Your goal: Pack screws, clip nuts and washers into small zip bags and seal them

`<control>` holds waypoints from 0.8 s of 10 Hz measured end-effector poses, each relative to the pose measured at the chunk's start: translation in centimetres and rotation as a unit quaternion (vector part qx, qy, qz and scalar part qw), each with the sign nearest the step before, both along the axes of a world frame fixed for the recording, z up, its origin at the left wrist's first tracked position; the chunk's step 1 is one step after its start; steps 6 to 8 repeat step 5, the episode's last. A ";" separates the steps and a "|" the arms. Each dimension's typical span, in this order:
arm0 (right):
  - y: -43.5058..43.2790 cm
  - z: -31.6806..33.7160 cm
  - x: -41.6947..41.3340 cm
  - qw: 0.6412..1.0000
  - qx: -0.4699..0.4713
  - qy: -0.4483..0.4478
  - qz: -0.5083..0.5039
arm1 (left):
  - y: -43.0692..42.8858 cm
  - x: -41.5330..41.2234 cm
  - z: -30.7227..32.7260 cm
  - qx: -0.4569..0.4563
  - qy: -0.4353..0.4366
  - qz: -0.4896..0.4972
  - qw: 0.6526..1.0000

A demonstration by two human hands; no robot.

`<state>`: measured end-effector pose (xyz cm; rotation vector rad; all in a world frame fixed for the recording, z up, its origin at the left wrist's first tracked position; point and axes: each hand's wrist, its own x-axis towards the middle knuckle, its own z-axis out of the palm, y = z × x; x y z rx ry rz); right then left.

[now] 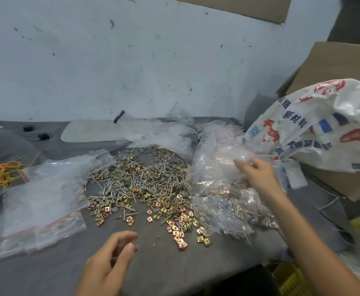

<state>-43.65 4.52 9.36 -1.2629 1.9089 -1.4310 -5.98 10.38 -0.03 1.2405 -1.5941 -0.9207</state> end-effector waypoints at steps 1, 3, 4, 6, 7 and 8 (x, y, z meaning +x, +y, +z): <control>-5.3 0.3 -3.9 0.998 0.025 0.027 -0.056 | -0.2 1.7 -2.0 0.035 -0.057 0.034 0.997; -8.0 0.9 -5.5 0.989 0.026 -0.077 -0.121 | 0.6 3.2 -4.6 0.050 -0.120 0.103 0.986; -6.0 2.0 -4.3 0.990 -0.044 -0.012 -0.135 | 1.5 3.0 -4.8 0.030 -0.132 0.127 0.983; -2.4 4.9 -2.9 0.987 -0.160 0.018 -0.014 | 1.9 2.8 -5.0 0.010 -0.129 0.131 0.983; -2.4 4.9 -2.9 0.987 -0.160 0.018 -0.014 | 1.9 2.8 -5.0 0.010 -0.129 0.131 0.983; -2.4 4.9 -2.9 0.987 -0.160 0.018 -0.014 | 1.9 2.8 -5.0 0.010 -0.129 0.131 0.983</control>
